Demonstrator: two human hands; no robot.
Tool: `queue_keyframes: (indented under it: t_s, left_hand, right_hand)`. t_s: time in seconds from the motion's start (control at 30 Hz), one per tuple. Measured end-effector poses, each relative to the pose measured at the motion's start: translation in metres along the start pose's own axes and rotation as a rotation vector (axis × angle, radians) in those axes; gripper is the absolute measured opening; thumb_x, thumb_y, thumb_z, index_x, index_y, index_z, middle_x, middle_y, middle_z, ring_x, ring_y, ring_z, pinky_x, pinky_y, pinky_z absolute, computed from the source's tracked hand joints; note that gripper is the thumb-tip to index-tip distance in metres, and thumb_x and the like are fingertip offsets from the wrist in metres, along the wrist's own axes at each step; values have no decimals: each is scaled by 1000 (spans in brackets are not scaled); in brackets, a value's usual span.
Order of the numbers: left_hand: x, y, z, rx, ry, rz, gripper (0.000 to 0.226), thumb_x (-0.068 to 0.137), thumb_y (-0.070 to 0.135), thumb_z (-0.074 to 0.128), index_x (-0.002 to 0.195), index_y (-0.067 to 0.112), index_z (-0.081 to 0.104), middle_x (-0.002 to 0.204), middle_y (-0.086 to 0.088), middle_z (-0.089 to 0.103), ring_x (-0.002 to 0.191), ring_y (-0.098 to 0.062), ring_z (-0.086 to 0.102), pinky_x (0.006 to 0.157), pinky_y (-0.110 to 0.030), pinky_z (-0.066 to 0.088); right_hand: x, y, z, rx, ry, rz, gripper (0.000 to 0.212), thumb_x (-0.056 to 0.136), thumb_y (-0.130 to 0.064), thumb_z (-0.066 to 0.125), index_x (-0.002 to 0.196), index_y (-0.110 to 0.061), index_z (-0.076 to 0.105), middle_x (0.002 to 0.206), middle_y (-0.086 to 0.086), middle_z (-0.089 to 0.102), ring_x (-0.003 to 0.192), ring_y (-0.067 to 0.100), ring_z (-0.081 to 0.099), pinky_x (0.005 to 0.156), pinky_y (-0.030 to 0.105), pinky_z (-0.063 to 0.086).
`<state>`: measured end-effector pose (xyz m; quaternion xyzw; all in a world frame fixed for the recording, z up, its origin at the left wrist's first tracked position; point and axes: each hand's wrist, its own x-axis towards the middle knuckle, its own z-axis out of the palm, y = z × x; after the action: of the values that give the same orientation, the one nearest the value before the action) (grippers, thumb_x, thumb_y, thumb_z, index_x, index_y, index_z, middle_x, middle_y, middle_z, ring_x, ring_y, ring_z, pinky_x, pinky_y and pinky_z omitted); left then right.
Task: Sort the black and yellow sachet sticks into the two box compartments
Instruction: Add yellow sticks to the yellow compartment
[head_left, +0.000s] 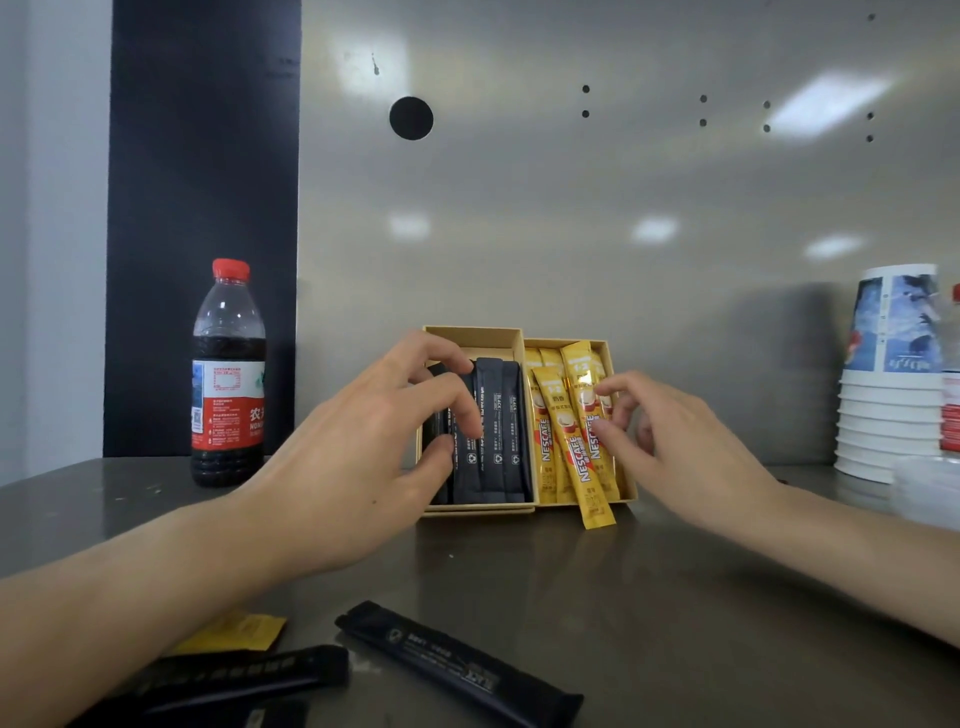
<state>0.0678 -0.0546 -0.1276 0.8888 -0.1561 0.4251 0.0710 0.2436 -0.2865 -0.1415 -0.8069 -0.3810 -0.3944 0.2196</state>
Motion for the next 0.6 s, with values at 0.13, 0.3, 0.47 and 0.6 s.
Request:
queue_keyframes:
  t_s: [0.13,0.3,0.47,0.6]
  left_hand:
    - [0,0,-1,-6,0,3,15,91,27,58,95,42,60,132,29,37,115,5,47,89,-28,51]
    - [0,3,-1,-18,-4,10,16,90,25,58,94,41,60,131,28,38,116,2,48,90,-27,49]
    - [0,3,-1,-16,-5,9,16,91,25,59,94,40,60,131,29,37,117,6,45,90,-24,48]
    - [0,4,-1,-12,-10,7,17,92,24,59,94,40,60,131,30,36,118,4,46,90,-23,49]
  right_hand:
    - [0,1,-20,-74,-187,-192,54,92,-66,43,138,-38,40,102,-22,50,81,2,56,70,17,48]
    - [-1,10,-29,-301,-306,-394,80,86,-83,36,151,-37,31,133,-18,37,114,-5,40,92,18,46]
    - [-4,9,-19,-361,-203,-473,69,91,-74,39,143,-29,46,137,-5,44,117,12,49,96,32,52]
    - [-5,5,-12,-370,-177,-473,64,93,-68,42,143,-29,46,143,-3,44,127,14,47,100,35,51]
